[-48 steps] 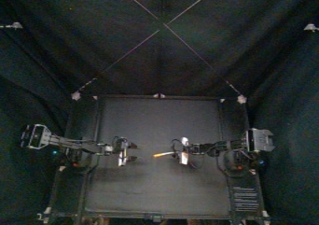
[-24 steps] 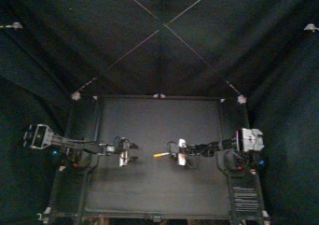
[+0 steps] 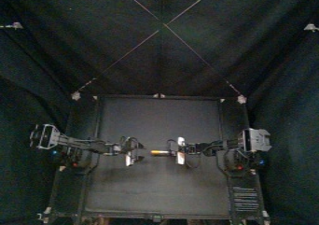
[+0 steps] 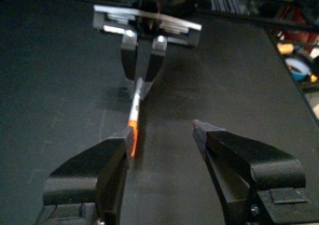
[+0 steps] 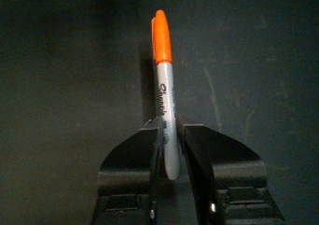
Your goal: Uncap the pen
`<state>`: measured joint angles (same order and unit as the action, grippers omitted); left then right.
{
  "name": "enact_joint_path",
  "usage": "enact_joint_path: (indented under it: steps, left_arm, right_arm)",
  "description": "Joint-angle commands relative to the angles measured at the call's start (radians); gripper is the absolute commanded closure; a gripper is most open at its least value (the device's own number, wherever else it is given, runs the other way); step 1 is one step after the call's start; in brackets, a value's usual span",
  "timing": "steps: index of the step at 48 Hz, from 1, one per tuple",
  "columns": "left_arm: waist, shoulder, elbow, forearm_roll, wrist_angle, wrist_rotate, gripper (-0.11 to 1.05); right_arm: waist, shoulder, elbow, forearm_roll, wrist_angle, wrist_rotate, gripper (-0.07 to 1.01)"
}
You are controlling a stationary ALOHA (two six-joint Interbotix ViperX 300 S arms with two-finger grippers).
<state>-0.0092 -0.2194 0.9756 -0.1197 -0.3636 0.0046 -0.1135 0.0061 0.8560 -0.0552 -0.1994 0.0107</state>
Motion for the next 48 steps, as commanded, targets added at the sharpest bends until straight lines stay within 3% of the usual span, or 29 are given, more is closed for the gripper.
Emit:
enact_joint_path:
  steps: [1,8,17,25,48]
  left_arm:
    - [0.011,0.060,-0.086,0.023,0.060,0.0015,0.07]
    - [0.031,0.107,-0.132,0.057,0.107,0.0015,0.07]
    - [0.060,0.161,-0.172,0.066,0.150,0.0015,0.07]
    - [0.077,0.192,-0.189,0.077,0.150,0.0015,0.07]
    - [0.074,0.219,-0.202,0.118,0.164,0.0015,0.15]
  right_arm:
    - [0.000,-0.069,-0.034,-0.005,0.032,-0.006,0.38]
    - [0.008,-0.094,-0.037,-0.003,0.051,-0.005,0.38]
    - [0.035,-0.103,-0.038,-0.005,0.051,-0.003,0.38]
    - [0.048,-0.103,-0.038,0.000,0.051,-0.002,0.38]
    - [0.051,-0.104,-0.049,-0.003,0.052,-0.002,0.38]
